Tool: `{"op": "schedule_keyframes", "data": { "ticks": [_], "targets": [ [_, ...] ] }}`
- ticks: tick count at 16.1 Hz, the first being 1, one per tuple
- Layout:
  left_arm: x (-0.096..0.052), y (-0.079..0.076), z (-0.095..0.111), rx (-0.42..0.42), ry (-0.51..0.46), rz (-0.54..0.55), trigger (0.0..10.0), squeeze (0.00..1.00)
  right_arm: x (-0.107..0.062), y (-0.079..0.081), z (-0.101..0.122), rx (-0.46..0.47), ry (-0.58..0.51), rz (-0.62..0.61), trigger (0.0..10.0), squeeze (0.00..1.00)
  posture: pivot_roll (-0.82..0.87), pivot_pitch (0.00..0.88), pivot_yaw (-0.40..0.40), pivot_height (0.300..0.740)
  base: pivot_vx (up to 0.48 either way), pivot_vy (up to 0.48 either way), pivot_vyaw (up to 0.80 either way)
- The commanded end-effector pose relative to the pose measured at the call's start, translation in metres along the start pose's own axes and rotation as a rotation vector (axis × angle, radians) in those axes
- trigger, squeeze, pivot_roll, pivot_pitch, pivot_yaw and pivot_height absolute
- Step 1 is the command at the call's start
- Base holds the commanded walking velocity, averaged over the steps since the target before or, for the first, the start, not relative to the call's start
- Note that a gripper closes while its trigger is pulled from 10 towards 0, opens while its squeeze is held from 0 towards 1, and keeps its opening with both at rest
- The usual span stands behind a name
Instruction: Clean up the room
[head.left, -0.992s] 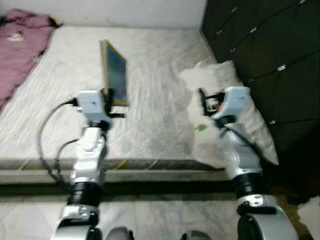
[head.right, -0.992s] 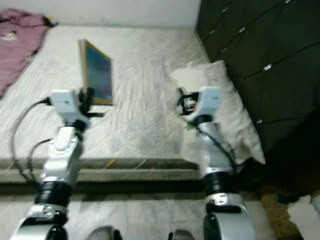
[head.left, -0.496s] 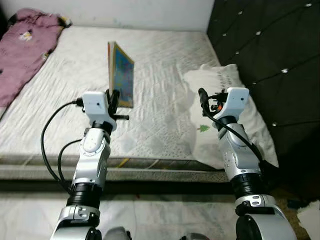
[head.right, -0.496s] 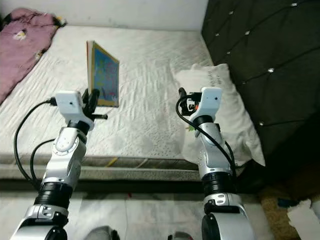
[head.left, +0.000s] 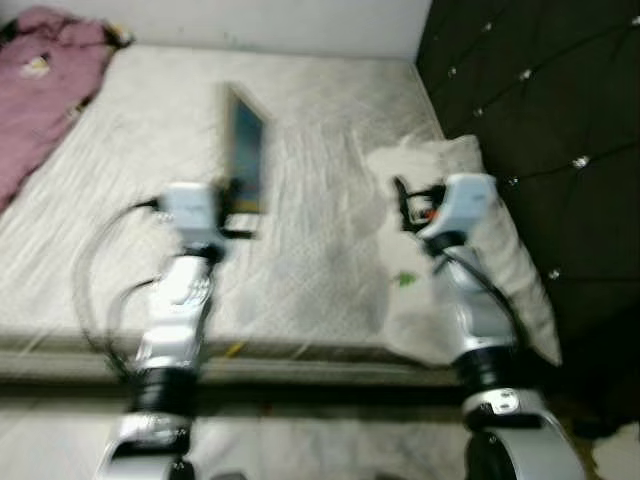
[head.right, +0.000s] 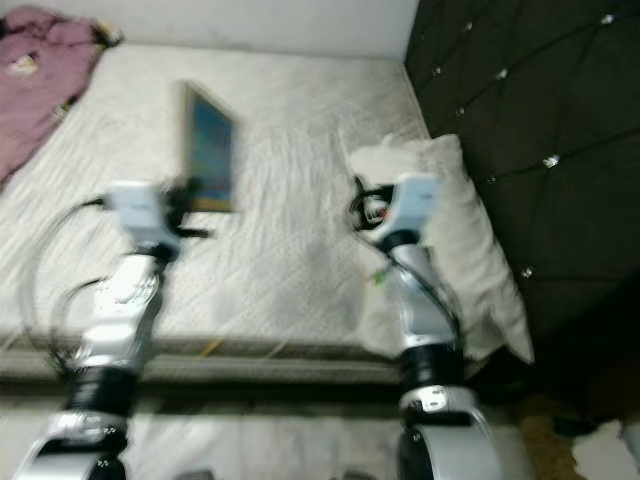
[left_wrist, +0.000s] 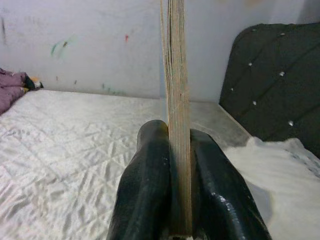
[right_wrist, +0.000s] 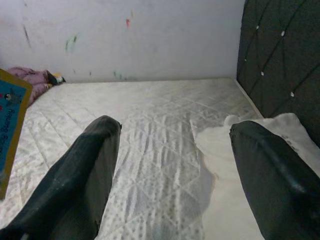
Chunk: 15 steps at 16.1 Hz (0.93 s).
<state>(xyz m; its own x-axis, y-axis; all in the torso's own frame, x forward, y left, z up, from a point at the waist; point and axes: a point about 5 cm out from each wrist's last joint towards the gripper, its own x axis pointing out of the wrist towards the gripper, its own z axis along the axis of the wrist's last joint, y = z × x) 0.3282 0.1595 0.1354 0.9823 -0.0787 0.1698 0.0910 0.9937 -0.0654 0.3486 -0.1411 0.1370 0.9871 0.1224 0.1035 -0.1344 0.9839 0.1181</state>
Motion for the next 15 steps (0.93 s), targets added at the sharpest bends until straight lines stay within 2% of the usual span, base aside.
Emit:
{"op": "schedule_keyframes", "data": {
  "ticks": [1,4,6,10,13,15],
  "targets": [
    [0.005,-0.022,0.011,-0.015,-0.056,-0.075,10.0,0.00,-0.002,-0.016,0.003,-0.012,-0.009,-0.047,10.0,0.00,-0.01,0.000,-0.015,0.740,0.349,0.000,0.00],
    [0.003,-0.022,0.012,-0.019,-0.054,-0.077,10.0,0.00,-0.007,-0.016,-0.001,-0.012,-0.002,-0.048,10.0,0.00,-0.01,0.000,-0.018,0.740,0.189,0.000,0.00],
    [0.003,-0.018,0.008,-0.016,-0.029,-0.012,10.0,0.00,-0.007,-0.016,-0.004,-0.012,0.010,-0.038,10.0,0.00,0.01,0.000,-0.031,0.740,0.000,0.000,0.00],
    [-0.015,-0.015,0.000,-0.028,0.006,0.018,10.0,0.00,-0.018,-0.012,-0.016,-0.008,0.040,-0.028,10.0,0.00,0.03,0.000,-0.025,0.740,0.000,0.000,0.00],
    [-0.019,-0.017,-0.002,-0.034,0.027,0.005,10.0,0.00,-0.024,-0.008,-0.023,0.007,0.066,-0.030,10.0,0.00,0.04,0.000,-0.020,0.740,0.000,0.000,0.00],
    [-0.023,-0.021,-0.002,-0.052,0.043,-0.014,10.0,0.00,-0.028,-0.009,-0.027,0.004,0.077,-0.035,10.0,0.00,0.04,0.000,-0.014,0.740,0.000,0.441,0.00]
  ]
}}
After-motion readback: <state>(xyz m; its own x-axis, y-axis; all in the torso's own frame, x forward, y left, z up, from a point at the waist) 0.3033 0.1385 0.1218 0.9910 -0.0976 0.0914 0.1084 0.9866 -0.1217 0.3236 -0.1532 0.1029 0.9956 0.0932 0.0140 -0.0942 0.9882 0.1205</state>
